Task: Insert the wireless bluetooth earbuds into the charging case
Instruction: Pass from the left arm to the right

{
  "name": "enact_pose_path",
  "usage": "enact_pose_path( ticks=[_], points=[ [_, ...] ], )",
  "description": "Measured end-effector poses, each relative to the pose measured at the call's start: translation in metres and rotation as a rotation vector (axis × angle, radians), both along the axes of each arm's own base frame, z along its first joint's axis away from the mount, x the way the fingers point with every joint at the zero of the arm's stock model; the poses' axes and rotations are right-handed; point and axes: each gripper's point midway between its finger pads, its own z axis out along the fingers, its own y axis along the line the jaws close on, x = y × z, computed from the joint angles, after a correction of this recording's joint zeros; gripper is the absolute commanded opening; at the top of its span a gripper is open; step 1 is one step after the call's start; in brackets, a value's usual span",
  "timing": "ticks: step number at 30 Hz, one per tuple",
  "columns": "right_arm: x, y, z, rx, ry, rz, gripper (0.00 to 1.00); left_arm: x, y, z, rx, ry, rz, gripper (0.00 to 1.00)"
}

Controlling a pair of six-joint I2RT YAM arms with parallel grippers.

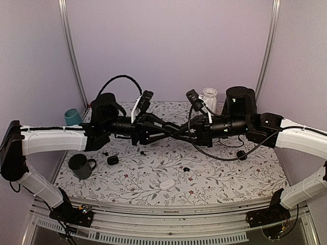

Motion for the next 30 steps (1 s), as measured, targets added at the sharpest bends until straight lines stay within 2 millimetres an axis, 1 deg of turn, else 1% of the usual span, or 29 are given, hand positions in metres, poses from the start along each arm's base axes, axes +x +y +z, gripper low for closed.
enact_pose_path(
  ticks=[2, 3, 8, 16, 20, 24, 27, 30],
  points=[
    [0.002, 0.000, 0.004, 0.013, -0.009, -0.011, 0.04, 0.002, 0.000, 0.003, -0.020, 0.001, 0.017, 0.43],
    [0.002, 0.000, 0.006, 0.020, -0.014, -0.015, 0.04, 0.003, 0.001, 0.003, -0.030, 0.003, 0.025, 0.44],
    [0.002, -0.001, 0.020, 0.061, -0.042, -0.023, 0.04, 0.004, 0.003, 0.000, -0.061, 0.044, 0.052, 0.44],
    [0.002, 0.000, 0.024, 0.074, -0.051, -0.022, 0.04, 0.006, 0.005, 0.014, -0.131, 0.063, 0.079, 0.44],
    [0.003, 0.000, 0.024, 0.073, -0.051, -0.025, 0.04, 0.008, 0.006, 0.020, -0.157, 0.068, 0.092, 0.40],
    [0.004, 0.000, 0.023, 0.072, -0.052, -0.029, 0.04, 0.008, 0.006, 0.023, -0.169, 0.066, 0.097, 0.32],
    [0.005, -0.001, 0.023, 0.071, -0.054, -0.040, 0.04, 0.008, 0.006, 0.023, -0.170, 0.069, 0.097, 0.30],
    [0.006, -0.001, 0.023, 0.070, -0.055, -0.044, 0.04, 0.007, 0.006, 0.023, -0.169, 0.069, 0.096, 0.31]
  ],
)
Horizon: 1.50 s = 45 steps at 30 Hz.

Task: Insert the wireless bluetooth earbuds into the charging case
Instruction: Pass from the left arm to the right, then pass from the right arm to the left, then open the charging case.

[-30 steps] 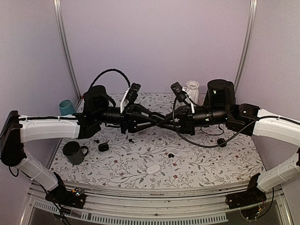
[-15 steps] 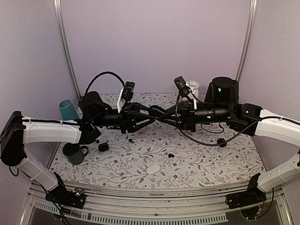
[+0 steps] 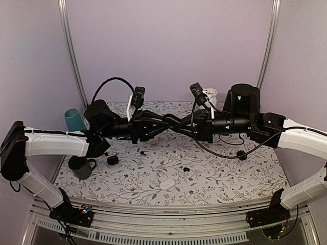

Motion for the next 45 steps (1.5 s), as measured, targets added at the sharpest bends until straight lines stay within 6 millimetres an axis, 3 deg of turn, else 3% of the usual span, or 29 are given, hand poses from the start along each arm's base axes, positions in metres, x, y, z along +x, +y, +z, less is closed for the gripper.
enact_pose_path(
  ticks=[3, 10, 14, 19, 24, 27, 45],
  points=[
    [0.000, 0.000, 0.000, -0.001, 0.000, -0.001, 0.04, 0.000, 0.000, 0.000, 0.000, 0.001, -0.001, 0.36],
    [0.001, 0.000, -0.001, -0.006, 0.002, -0.007, 0.04, -0.001, -0.001, 0.000, 0.001, 0.011, -0.006, 0.32],
    [0.002, 0.000, -0.002, -0.007, 0.001, -0.012, 0.04, -0.002, -0.001, 0.000, 0.001, 0.015, -0.008, 0.23],
    [0.001, 0.000, -0.002, -0.008, 0.002, -0.010, 0.06, -0.002, -0.001, 0.000, 0.002, 0.016, -0.011, 0.00],
    [0.002, -0.001, -0.003, -0.010, 0.003, -0.014, 0.33, -0.002, -0.001, 0.000, 0.002, 0.016, -0.010, 0.00],
    [0.005, -0.001, -0.004, -0.014, 0.011, -0.034, 0.40, -0.002, 0.000, -0.002, -0.002, 0.014, -0.003, 0.00],
    [0.017, -0.011, 0.003, -0.001, 0.028, -0.128, 0.44, -0.009, 0.004, -0.014, 0.002, -0.012, -0.021, 0.00]
  ],
)
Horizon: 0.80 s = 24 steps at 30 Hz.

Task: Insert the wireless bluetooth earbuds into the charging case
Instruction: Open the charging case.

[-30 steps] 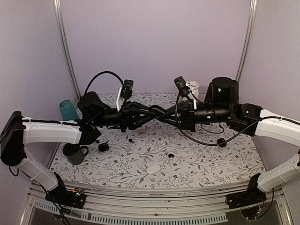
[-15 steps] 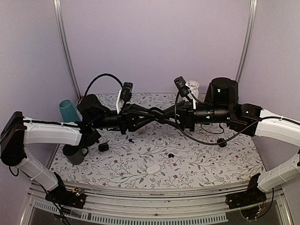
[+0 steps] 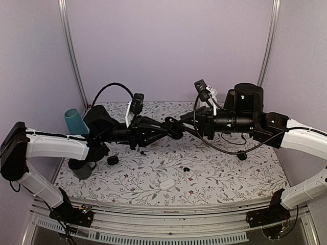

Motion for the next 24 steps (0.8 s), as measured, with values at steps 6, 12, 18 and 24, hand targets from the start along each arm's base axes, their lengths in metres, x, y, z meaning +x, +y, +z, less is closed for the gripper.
enact_pose_path(
  ticks=[6, 12, 18, 24],
  points=[
    [0.006, -0.003, 0.000, 0.001, 0.009, -0.028, 0.45, -0.005, 0.001, -0.003, 0.007, -0.006, -0.017, 0.00],
    [0.005, -0.002, 0.000, 0.002, 0.012, -0.020, 0.45, -0.001, 0.003, -0.001, -0.001, -0.009, 0.011, 0.00],
    [0.001, -0.001, 0.000, 0.005, 0.015, 0.001, 0.49, 0.013, 0.006, -0.001, -0.001, 0.006, 0.082, 0.00],
    [0.003, -0.001, 0.000, 0.005, 0.017, -0.009, 0.54, 0.023, 0.013, 0.000, -0.005, 0.017, 0.143, 0.00]
  ],
)
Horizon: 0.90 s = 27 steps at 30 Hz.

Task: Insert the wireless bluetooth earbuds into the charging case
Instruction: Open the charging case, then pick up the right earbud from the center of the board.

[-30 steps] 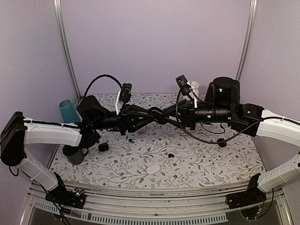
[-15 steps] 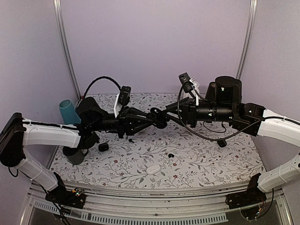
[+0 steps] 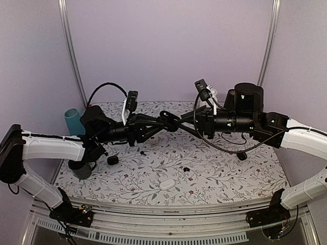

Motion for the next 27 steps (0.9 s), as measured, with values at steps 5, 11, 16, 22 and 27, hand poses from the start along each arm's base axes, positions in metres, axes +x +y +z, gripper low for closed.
enact_pose_path(
  ticks=[5, 11, 16, 22, 27],
  points=[
    [0.009, -0.004, -0.001, -0.005, -0.001, -0.052, 0.54, 0.010, 0.007, -0.002, 0.004, 0.010, 0.045, 0.00],
    [0.025, -0.019, -0.010, -0.025, 0.023, -0.158, 0.49, 0.019, 0.016, -0.001, 0.008, 0.013, 0.089, 0.00],
    [0.038, -0.031, -0.049, -0.100, 0.095, -0.243, 0.40, 0.026, 0.024, 0.001, 0.010, 0.006, 0.122, 0.00],
    [0.055, -0.046, -0.119, -0.234, 0.230, -0.333, 0.32, 0.028, 0.030, 0.004, 0.012, -0.003, 0.141, 0.00],
    [0.066, -0.055, -0.177, -0.348, 0.331, -0.380, 0.30, 0.028, 0.030, 0.003, 0.018, 0.003, 0.142, 0.00]
  ],
)
